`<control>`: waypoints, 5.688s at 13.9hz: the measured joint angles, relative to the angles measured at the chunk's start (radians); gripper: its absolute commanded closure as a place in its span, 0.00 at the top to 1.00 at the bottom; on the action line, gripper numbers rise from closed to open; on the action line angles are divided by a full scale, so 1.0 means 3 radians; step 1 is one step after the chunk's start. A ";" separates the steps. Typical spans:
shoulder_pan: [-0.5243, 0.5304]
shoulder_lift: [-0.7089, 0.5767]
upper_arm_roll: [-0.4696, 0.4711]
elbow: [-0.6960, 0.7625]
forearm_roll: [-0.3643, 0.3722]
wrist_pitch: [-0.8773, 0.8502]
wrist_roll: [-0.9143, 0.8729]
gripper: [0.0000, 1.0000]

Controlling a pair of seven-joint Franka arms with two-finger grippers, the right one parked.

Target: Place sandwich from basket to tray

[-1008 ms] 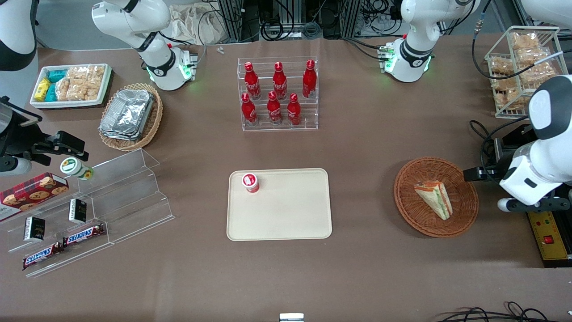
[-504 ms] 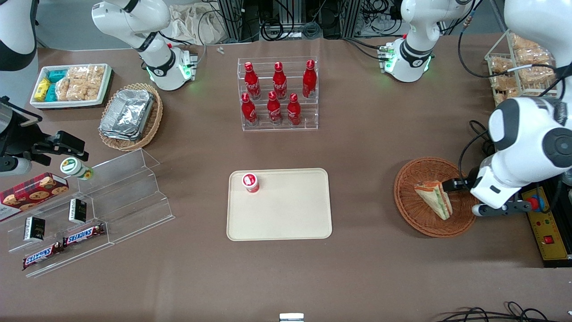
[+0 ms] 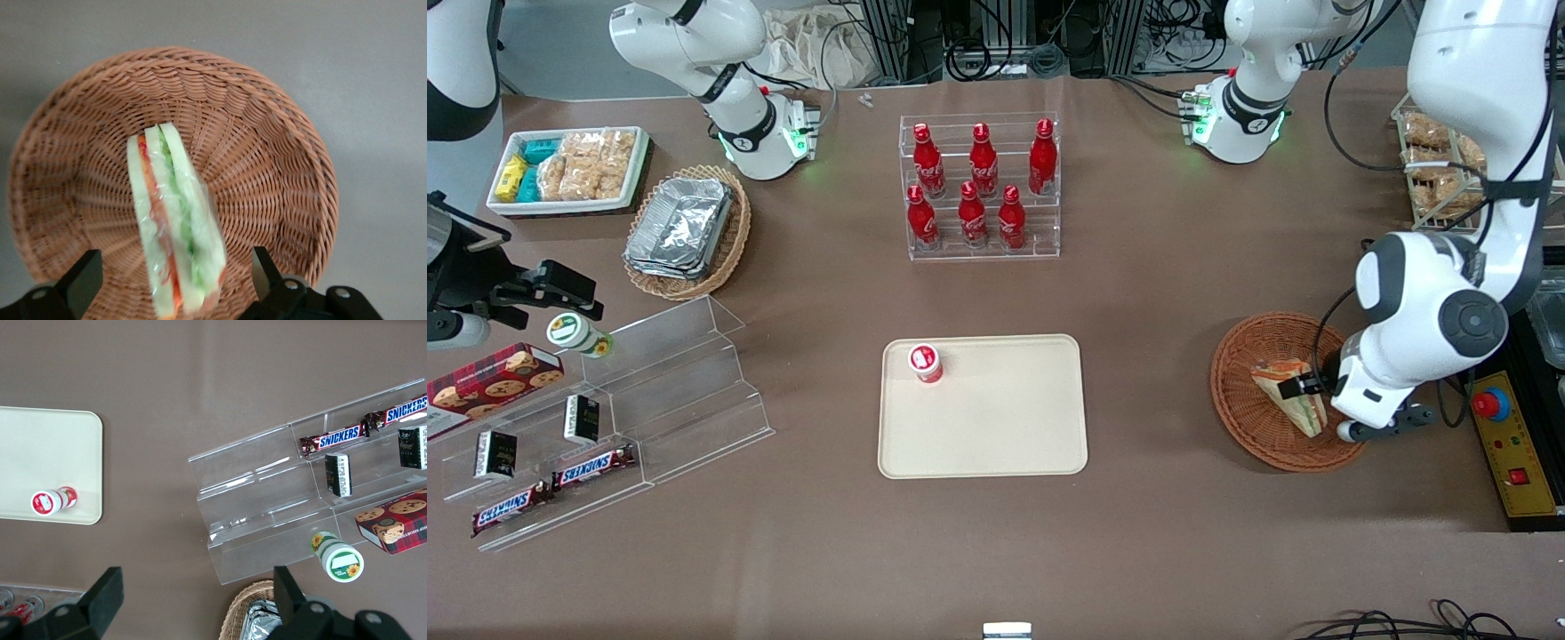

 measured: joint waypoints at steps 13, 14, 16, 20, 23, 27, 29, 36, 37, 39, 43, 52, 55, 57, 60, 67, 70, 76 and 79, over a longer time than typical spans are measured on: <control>0.0003 0.0305 0.0021 0.0008 0.0002 0.0173 -0.0338 0.17; 0.0003 0.0298 0.0021 0.0023 0.0002 0.0119 -0.0345 0.16; 0.0002 0.0271 0.0011 0.0127 0.0002 -0.0186 -0.0370 0.16; -0.0009 0.0114 -0.0151 0.0620 0.0000 -0.1193 -0.0502 0.16; -0.0021 0.0001 -0.0385 0.1114 -0.0017 -0.1904 -0.0589 0.16; -0.0037 -0.0033 -0.0611 0.1682 -0.0150 -0.2298 -0.0593 0.16; -0.0058 -0.0026 -0.0835 0.1722 -0.0131 -0.2289 -0.0584 0.16; -0.0954 0.0398 -0.1017 0.1695 0.0289 -0.1676 -0.0656 0.12; -0.1079 0.0517 -0.1017 0.1690 0.0317 -0.1517 -0.0739 0.12; -0.1232 0.0758 -0.1013 0.1687 0.0332 -0.1164 -0.0856 0.09; -0.1381 0.1150 -0.1010 0.1688 0.0360 -0.0674 -0.0860 0.09; -0.1528 0.1610 -0.1008 0.1715 0.0619 -0.0422 -0.0934 0.66; -0.1530 0.1620 -0.1006 0.1716 0.0619 -0.0404 -0.0946 1.00; -0.1532 0.1637 -0.0999 0.1716 0.0624 -0.0394 -0.1043 1.00; -0.1522 0.1609 -0.0997 0.1773 0.0628 -0.0455 -0.1133 1.00; -0.1040 0.0699 -0.1010 0.1916 0.0366 -0.2038 -0.0511 1.00; -0.0759 0.0344 -0.1007 0.1912 0.0282 -0.2448 -0.0324 1.00; -0.0198 -0.0056 -0.0983 0.1907 0.0289 -0.2865 0.0143 1.00; 0.0175 -0.0173 -0.0963 0.1905 0.0288 -0.3045 0.0206 1.00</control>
